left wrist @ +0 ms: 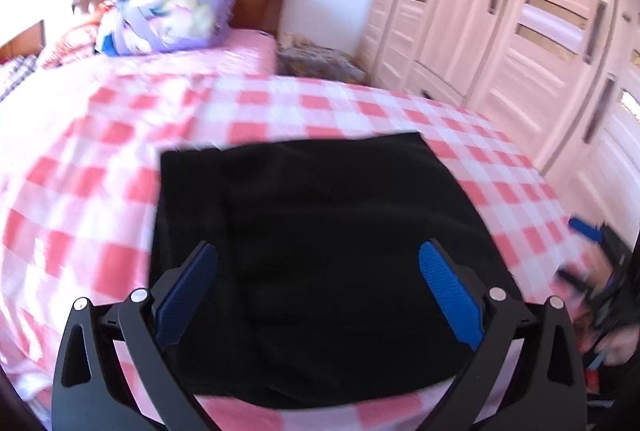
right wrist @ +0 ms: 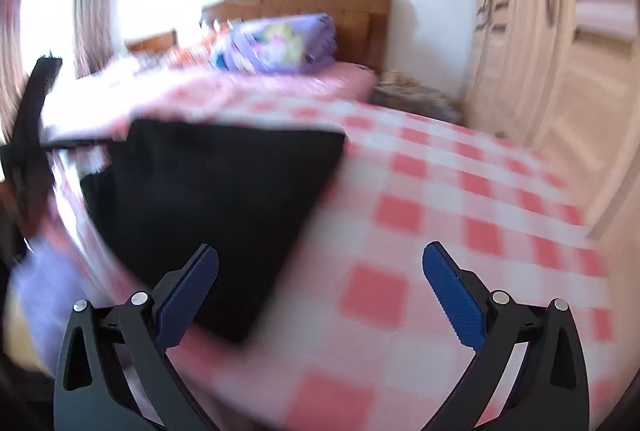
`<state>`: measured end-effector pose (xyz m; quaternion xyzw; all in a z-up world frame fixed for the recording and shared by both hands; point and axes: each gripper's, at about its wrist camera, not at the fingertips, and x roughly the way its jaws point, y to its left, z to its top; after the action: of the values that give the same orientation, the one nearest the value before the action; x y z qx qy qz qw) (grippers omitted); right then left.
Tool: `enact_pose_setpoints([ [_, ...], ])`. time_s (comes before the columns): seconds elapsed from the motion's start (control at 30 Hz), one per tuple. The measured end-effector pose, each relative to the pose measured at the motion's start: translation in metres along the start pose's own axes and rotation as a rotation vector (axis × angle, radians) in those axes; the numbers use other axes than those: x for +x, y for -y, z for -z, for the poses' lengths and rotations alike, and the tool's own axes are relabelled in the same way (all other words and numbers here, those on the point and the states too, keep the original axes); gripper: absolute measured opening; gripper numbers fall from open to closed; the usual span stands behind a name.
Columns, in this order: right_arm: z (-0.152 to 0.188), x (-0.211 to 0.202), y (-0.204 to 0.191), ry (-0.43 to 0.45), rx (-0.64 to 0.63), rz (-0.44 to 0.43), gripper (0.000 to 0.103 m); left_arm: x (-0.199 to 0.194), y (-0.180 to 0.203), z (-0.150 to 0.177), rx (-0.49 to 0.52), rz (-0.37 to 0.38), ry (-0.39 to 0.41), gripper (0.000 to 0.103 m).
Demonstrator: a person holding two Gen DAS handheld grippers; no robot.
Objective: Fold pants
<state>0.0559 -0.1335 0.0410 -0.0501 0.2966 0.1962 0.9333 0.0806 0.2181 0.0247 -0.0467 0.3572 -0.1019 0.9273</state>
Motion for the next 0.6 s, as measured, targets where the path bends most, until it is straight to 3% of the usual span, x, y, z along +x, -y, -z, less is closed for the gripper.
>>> enact_pose_setpoints([
  [0.07,-0.035,0.044,0.005,-0.023,-0.013,-0.085,0.099,0.013,-0.008,-0.009,-0.002,-0.028,-0.029,0.101],
  [0.27,-0.096,0.186,-0.007,-0.233,-0.061,-0.046,0.099,0.057,-0.025,0.007,-0.004,-0.144,-0.16,0.101],
  [0.37,-0.1,0.245,-0.003,-0.342,-0.044,-0.027,0.099,0.06,-0.041,0.02,-0.052,-0.085,-0.157,0.102],
  [0.5,-0.112,0.249,0.013,-0.332,0.1,-0.076,0.099,0.059,-0.044,0.022,-0.041,-0.069,-0.156,0.102],
  [0.6,-0.117,0.226,0.02,-0.232,0.175,-0.105,0.099,0.059,-0.043,0.023,-0.038,-0.071,-0.15,0.102],
])
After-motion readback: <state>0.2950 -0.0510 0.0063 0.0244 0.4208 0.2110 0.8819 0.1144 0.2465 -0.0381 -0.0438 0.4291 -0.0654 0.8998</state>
